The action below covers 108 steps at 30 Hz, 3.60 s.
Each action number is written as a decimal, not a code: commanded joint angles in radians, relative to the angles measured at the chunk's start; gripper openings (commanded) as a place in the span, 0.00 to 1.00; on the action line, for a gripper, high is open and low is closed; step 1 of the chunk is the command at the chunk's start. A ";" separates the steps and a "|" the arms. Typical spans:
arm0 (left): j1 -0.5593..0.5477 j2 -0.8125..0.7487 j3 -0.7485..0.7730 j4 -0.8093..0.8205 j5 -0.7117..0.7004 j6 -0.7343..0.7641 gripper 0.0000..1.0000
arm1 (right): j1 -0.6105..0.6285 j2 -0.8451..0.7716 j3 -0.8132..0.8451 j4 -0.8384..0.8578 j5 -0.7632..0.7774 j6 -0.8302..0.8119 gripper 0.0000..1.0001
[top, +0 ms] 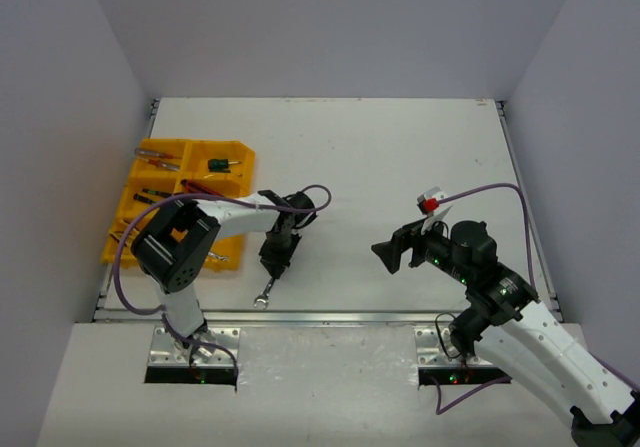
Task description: Sort the tools into containers
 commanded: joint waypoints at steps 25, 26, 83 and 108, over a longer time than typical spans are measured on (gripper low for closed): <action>-0.012 -0.062 0.036 0.287 -0.140 -0.180 0.00 | 0.003 0.048 0.005 0.063 0.048 -0.021 0.99; -0.012 -0.051 0.033 0.288 -0.137 -0.179 0.00 | 0.002 0.049 0.004 0.063 0.048 -0.021 0.99; 0.545 -0.773 -0.262 0.175 -0.770 -0.681 0.00 | 0.002 -0.017 -0.017 0.078 -0.019 -0.012 0.99; 0.544 -0.943 -0.180 0.287 -0.476 -0.325 1.00 | 0.003 0.002 0.127 -0.072 0.110 -0.010 0.99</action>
